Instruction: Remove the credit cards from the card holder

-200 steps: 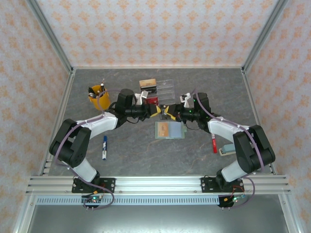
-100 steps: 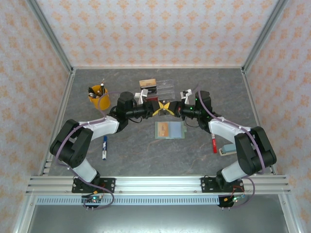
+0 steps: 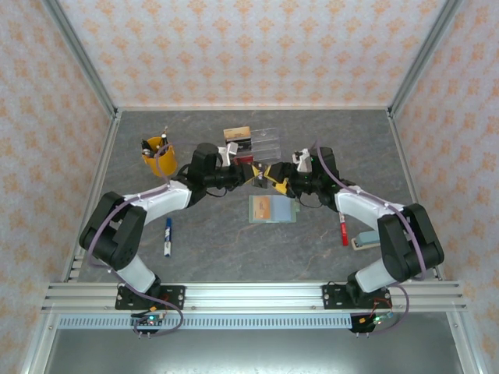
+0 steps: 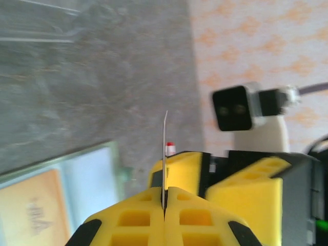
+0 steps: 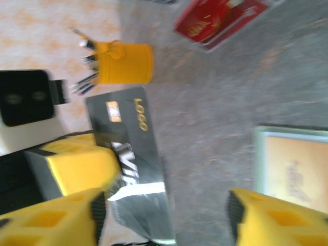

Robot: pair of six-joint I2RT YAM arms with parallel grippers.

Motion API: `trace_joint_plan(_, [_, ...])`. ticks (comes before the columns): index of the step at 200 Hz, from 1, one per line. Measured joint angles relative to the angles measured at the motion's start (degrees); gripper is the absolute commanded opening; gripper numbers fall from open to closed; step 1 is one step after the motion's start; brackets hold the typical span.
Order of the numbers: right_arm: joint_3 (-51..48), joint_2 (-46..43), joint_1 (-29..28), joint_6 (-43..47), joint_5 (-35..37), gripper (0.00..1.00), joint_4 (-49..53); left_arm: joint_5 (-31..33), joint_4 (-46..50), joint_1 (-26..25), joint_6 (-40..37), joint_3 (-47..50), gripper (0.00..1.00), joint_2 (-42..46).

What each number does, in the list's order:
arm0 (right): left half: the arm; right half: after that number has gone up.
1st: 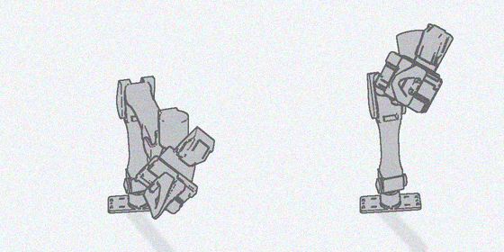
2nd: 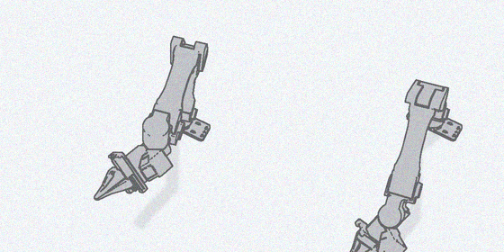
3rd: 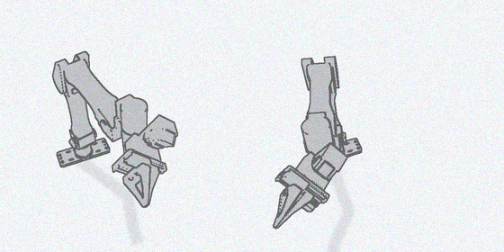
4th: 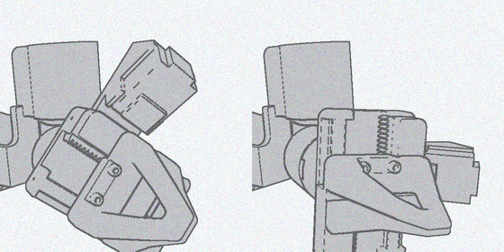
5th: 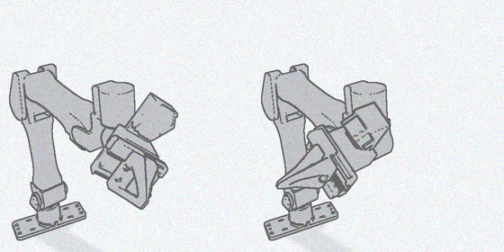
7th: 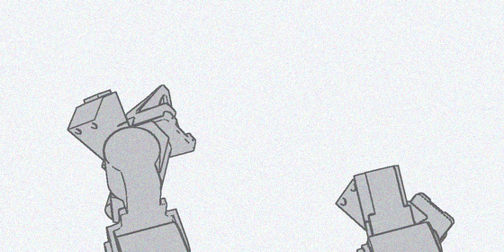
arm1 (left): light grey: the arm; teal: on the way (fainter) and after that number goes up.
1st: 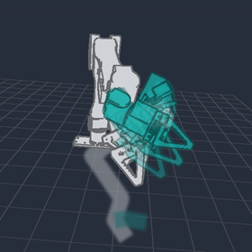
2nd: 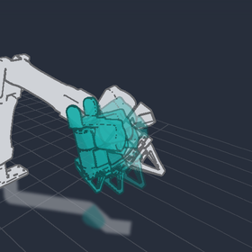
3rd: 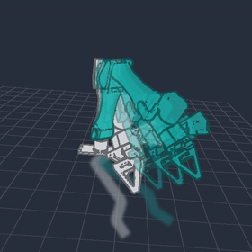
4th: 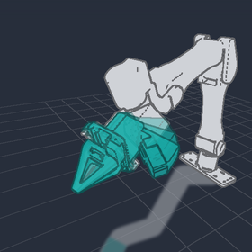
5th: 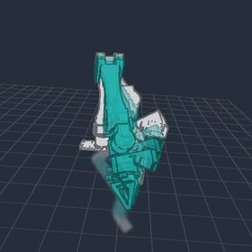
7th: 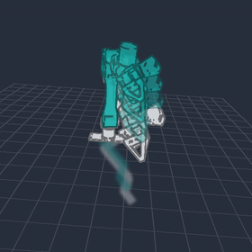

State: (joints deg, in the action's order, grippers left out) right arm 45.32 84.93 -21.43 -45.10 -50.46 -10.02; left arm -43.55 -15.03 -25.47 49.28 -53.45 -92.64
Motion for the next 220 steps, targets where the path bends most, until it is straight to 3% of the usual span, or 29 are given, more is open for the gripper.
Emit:
trace_joint_plan(40, [3.43,-3.43,0.0,7.5,11.06,0.92,13.51,12.76,22.16,0.0,-22.95,-11.17,0.0,3.04])
trace_joint_plan(89, [4.37,-4.48,0.0,12.09,19.67,0.98,21.27,25.73,35.08,0.0,-50.69,-22.69,0.0,0.94])
trace_joint_plan(147, [6.51,-3.58,0.0,14.12,22.67,1.0,25.59,28.92,48.72,0.02,-80.63,-38.69,0.0,-10.19])
trace_joint_plan(187, [8.28,-3.1,0.0,14.58,23.28,1.0,26.91,29.64,55.69,0.52,-93.11,-49.2,0.0,-18.64])
trace_joint_plan(220, [8.28,-3.1,0.0,14.56,23.32,1.0,27.87,31.01,59.63,1.27,-99.01,-55.91,0.0,-25.05])
